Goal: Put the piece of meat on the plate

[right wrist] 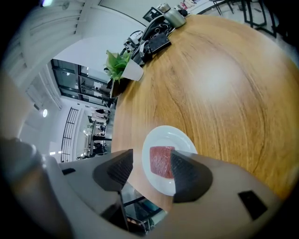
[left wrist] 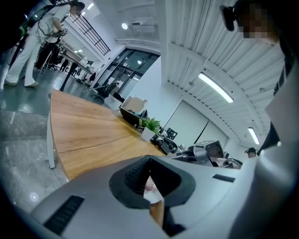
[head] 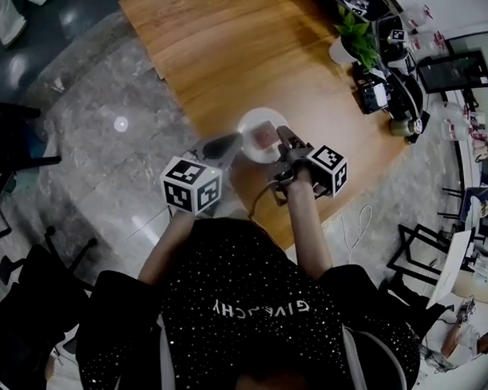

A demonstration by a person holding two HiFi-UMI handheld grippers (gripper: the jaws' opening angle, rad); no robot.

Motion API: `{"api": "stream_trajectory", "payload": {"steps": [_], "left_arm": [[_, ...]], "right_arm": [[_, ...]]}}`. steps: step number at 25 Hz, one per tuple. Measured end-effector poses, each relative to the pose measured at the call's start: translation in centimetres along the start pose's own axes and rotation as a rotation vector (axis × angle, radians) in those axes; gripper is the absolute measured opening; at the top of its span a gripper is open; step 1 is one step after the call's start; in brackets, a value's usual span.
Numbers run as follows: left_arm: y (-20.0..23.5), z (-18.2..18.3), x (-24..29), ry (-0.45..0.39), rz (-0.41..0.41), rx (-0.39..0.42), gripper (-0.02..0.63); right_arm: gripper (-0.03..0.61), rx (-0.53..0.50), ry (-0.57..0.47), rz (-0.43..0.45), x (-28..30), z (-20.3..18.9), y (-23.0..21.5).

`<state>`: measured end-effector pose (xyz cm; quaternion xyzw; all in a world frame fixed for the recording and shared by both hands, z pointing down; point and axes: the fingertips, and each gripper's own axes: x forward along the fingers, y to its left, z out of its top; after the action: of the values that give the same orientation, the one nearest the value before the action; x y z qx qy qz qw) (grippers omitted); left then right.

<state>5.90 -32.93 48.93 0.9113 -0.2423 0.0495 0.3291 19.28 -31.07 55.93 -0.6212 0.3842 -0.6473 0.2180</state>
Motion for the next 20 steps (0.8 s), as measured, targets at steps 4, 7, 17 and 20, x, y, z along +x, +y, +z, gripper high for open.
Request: {"api": "stream_trajectory", "payload": {"steps": [4, 7, 17, 20], "left_arm": [[-1.0, 0.5, -0.5, -0.003, -0.005, 0.054, 0.009], [-1.5, 0.7, -0.7, 0.005, -0.006, 0.094, 0.009], [-4.1, 2.0, 0.0, 0.017, -0.047, 0.208, 0.009], [-4.8, 2.3, 0.3, 0.015, -0.058, 0.238, 0.009]], "right_arm": [[0.245, -0.145, -0.027, 0.083, -1.2, -0.2, 1.3], [0.245, -0.268, -0.072, 0.171, -2.4, -0.2, 2.8], [0.194, -0.846, -0.307, 0.267, -7.3, 0.1, 6.3], [0.116, -1.031, -0.411, 0.201, -8.9, 0.4, 6.6]]}}
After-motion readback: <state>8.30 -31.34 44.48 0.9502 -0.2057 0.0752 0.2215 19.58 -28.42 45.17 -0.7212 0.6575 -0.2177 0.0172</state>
